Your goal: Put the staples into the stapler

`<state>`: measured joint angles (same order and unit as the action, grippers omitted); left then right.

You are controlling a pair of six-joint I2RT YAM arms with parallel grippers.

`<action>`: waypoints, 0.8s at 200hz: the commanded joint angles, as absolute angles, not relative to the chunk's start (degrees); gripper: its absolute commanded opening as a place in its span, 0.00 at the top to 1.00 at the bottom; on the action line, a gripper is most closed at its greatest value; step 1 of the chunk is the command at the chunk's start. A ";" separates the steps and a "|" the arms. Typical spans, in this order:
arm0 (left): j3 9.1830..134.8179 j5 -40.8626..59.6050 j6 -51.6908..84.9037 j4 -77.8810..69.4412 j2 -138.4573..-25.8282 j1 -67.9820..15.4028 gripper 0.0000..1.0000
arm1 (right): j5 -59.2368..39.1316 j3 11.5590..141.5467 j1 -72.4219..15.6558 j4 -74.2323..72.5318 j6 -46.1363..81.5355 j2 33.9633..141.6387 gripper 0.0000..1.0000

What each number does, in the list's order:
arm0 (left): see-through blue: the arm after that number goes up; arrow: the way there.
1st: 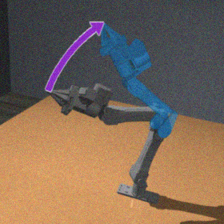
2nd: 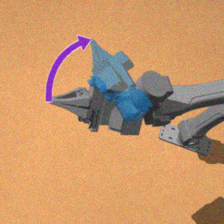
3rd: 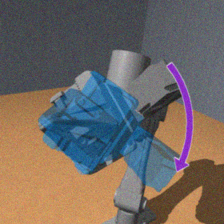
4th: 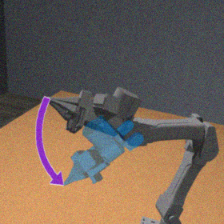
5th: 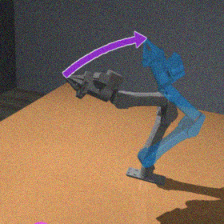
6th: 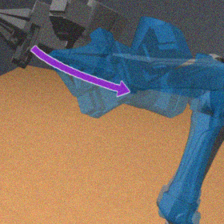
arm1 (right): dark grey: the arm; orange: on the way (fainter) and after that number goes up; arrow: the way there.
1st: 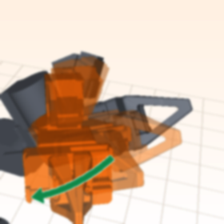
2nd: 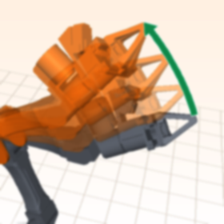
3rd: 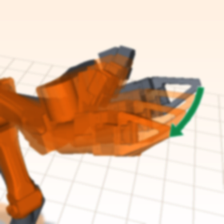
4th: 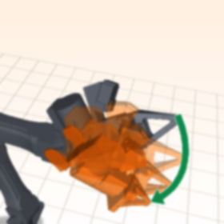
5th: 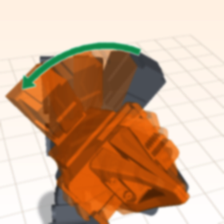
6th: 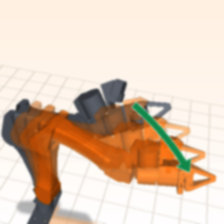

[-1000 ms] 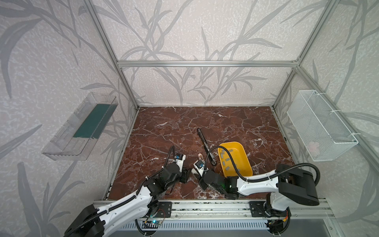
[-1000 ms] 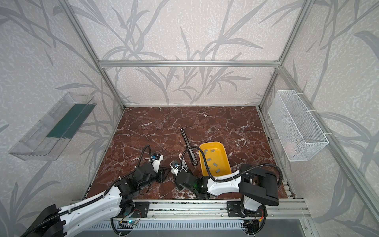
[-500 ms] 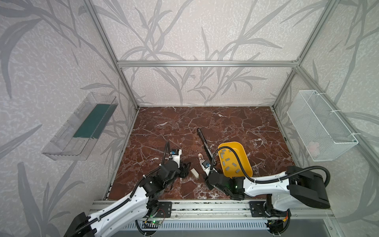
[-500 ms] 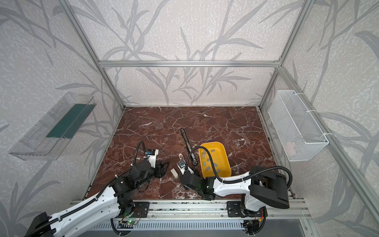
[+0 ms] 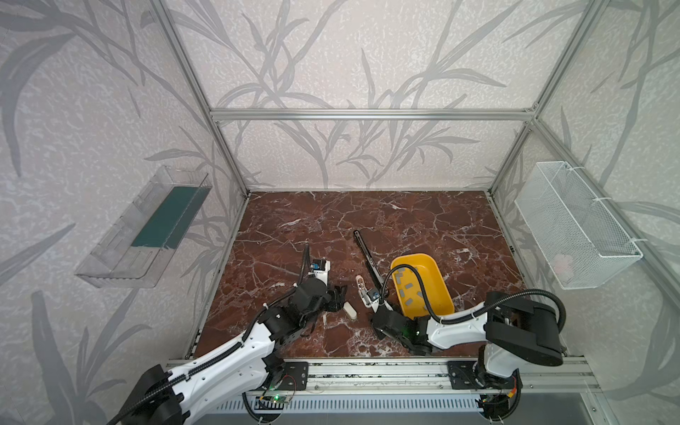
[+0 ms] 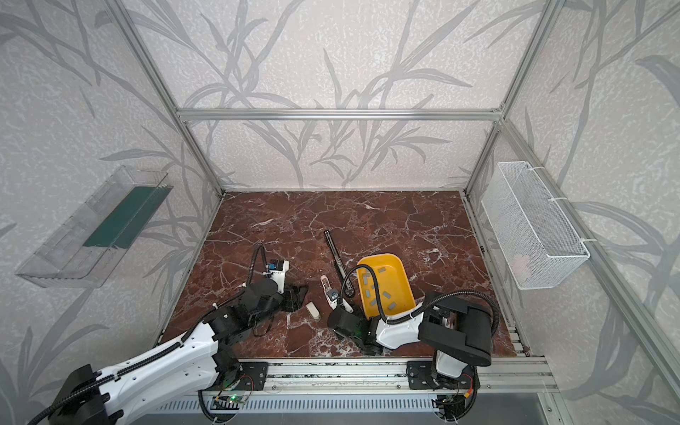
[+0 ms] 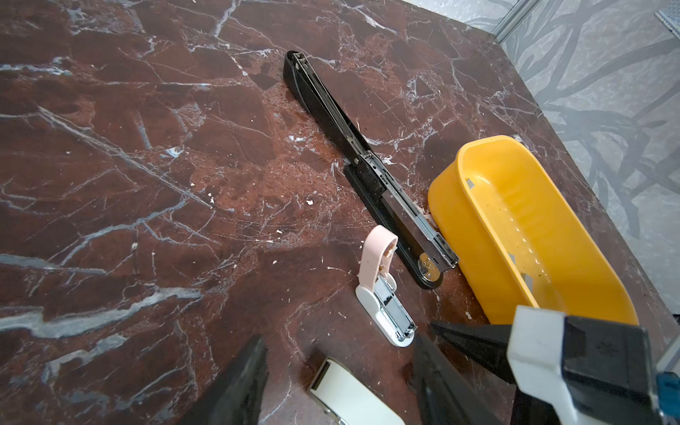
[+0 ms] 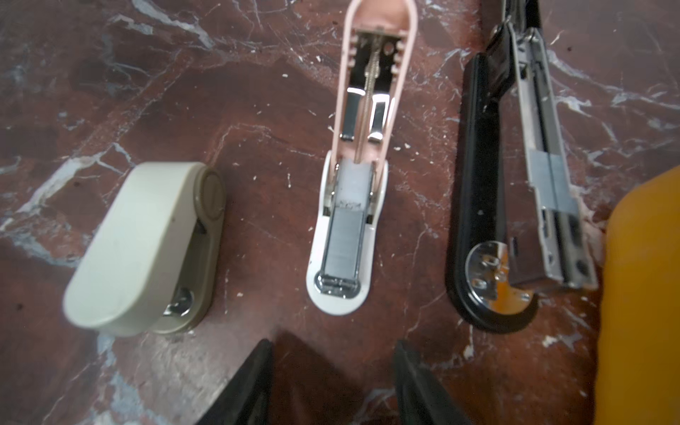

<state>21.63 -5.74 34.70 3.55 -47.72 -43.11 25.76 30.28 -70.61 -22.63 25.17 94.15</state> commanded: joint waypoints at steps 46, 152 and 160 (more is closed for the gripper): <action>30.69 4.55 41.86 5.49 -49.11 -25.12 0.26 | 24.64 31.01 -69.41 -26.49 23.43 100.05 0.47; 25.53 3.74 30.40 -12.98 -62.20 -22.15 0.27 | 21.85 33.30 -68.04 -26.45 23.35 104.22 0.49; 26.15 4.60 29.45 -13.01 -62.99 -22.14 0.27 | 21.67 33.39 -68.04 -26.46 23.13 104.40 0.51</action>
<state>25.63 1.69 33.39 -7.79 -61.06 -22.41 24.14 33.91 -68.27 -31.62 23.64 101.71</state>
